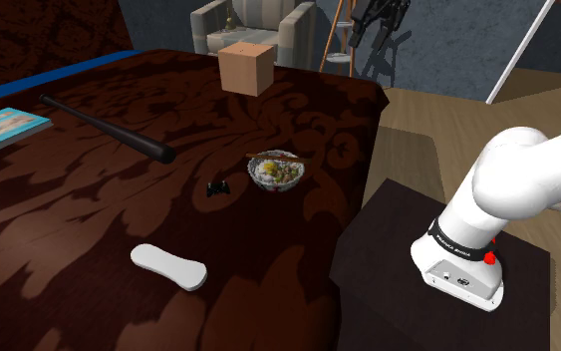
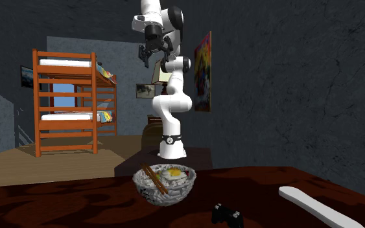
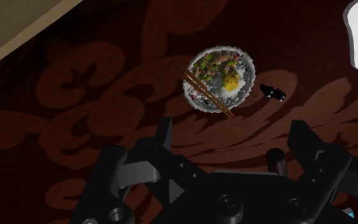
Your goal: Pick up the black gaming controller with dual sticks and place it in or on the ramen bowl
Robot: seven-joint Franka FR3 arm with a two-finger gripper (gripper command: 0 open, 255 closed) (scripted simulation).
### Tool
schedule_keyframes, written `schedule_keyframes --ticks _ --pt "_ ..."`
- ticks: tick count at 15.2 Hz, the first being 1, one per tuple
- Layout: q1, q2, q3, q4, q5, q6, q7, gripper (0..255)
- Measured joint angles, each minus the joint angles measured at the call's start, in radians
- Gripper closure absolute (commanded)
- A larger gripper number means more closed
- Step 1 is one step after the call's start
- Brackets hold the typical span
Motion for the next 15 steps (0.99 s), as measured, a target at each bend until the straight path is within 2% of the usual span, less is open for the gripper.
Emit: schedule_keyframes --ticks 4,8,15 --pt "0.009 0.03 0.027 -0.03 0.005 0.059 0.011 0" --pt "0.027 0.094 0.077 -0.09 0.014 0.184 0.032 0" --pt "0.051 0.262 0.16 -0.122 0.011 0.383 0.074 0"
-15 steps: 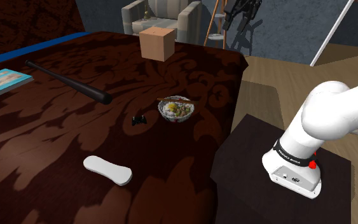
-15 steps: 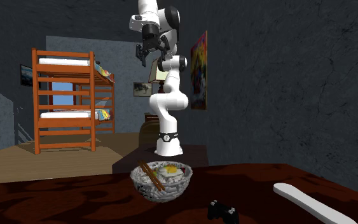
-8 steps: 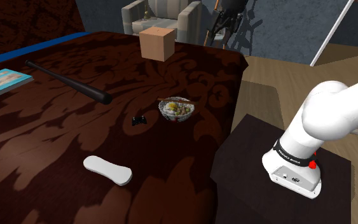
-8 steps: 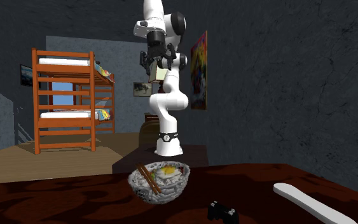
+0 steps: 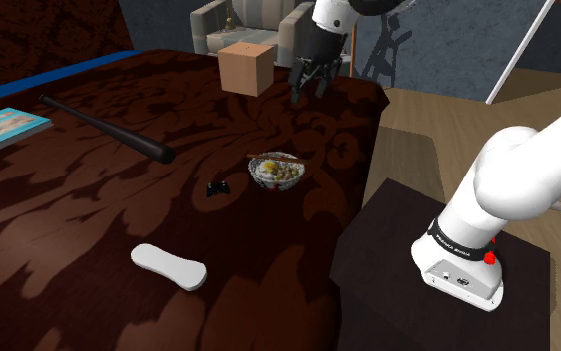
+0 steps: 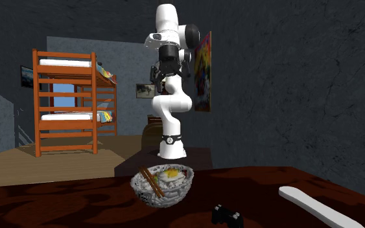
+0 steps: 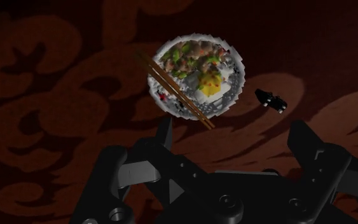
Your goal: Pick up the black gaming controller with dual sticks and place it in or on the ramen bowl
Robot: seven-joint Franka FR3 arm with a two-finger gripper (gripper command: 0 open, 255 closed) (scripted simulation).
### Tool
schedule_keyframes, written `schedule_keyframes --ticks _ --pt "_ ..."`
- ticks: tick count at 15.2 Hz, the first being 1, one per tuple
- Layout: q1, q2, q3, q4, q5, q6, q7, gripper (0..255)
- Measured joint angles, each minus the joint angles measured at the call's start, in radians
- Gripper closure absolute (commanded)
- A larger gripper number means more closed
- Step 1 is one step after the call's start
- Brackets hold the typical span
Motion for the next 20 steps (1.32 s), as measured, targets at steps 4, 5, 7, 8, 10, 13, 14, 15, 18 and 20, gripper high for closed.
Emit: schedule_keyframes --ticks 4,5,7,8,10,13,14,15,18,20 --pt "0.009 0.138 0.049 0.017 -0.018 0.119 0.035 0" --pt "0.008 0.17 0.058 0.021 -0.026 0.146 0.04 0" --pt "0.01 0.237 0.08 0.035 -0.044 0.197 0.062 0" --pt "0.014 0.266 0.094 0.04 -0.055 0.22 0.08 0" --pt "0.015 0.339 0.115 0.059 -0.083 0.269 0.108 0" --pt "0.019 0.449 0.14 0.099 -0.138 0.332 0.158 0" --pt "0.022 0.488 0.146 0.114 -0.16 0.353 0.176 0" --pt "0.026 0.524 0.152 0.132 -0.183 0.366 0.197 0" --pt "0.043 0.639 0.155 0.189 -0.258 0.411 0.255 0" --pt "0.064 0.728 0.15 0.245 -0.313 0.433 0.3 0"
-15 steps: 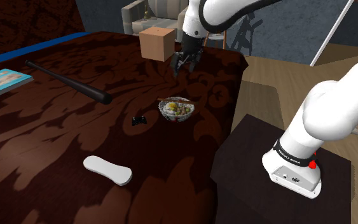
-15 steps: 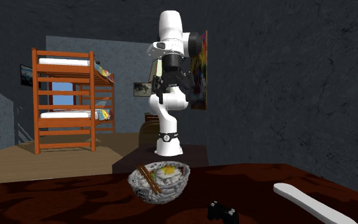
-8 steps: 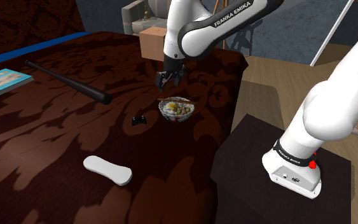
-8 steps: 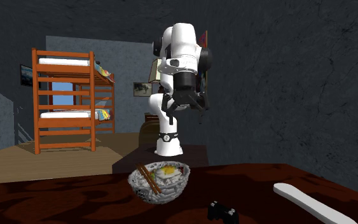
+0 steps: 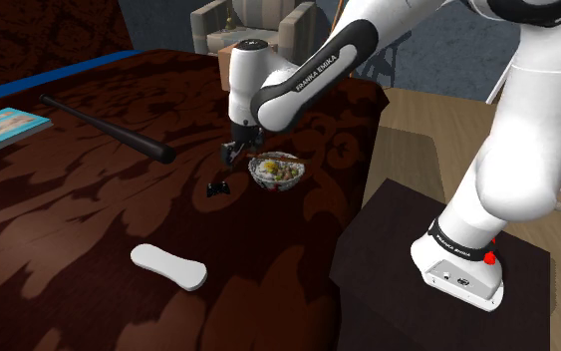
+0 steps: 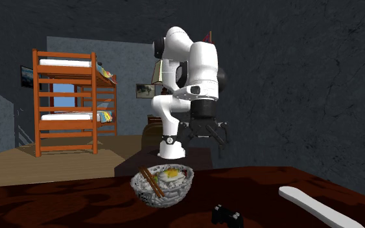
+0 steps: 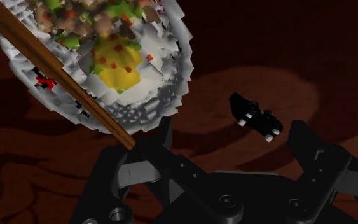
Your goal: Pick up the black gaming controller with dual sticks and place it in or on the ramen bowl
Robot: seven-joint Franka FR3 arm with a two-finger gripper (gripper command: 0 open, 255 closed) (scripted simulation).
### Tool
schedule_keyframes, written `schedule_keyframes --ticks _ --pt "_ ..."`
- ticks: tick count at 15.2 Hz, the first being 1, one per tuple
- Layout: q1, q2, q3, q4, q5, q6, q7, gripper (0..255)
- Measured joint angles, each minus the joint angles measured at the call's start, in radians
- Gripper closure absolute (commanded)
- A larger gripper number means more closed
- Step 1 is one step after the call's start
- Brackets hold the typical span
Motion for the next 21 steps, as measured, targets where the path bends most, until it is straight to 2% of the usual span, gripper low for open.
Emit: schedule_keyframes --ticks 7,15,21 --pt "0.087 0.269 -0.049 0.202 -0.138 0.034 0.098 0" --pt "0.117 0.379 -0.079 0.257 -0.178 0.084 0.129 0" --pt "0.119 0.397 -0.083 0.266 -0.182 0.092 0.13 0"
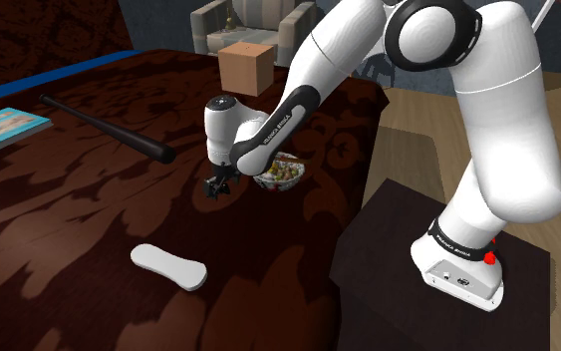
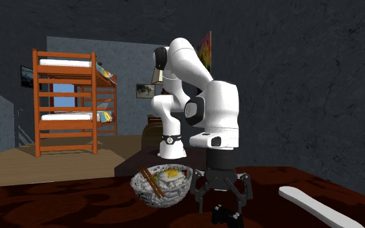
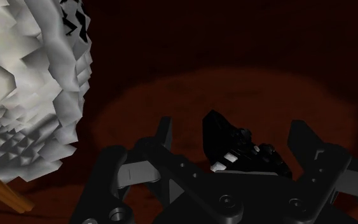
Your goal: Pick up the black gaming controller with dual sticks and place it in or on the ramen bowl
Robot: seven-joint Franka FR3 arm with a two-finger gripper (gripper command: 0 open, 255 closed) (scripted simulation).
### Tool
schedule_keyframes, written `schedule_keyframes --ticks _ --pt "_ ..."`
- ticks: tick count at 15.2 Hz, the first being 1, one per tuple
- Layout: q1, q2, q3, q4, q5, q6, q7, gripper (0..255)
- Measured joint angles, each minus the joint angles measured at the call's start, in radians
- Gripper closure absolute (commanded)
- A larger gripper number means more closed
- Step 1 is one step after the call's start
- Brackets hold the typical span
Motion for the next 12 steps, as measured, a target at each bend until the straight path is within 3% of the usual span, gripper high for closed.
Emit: schedule_keyframes --ticks 1,2,12 --pt "0.0 0.0 0.0 0.0 0.0 0.0 0.0 0" --pt "0.0 0.0 0.0 0.0 0.0 0.0 0.0 255" --pt "0.0 0.0 0.0 0.0 0.0 0.0 0.0 255"
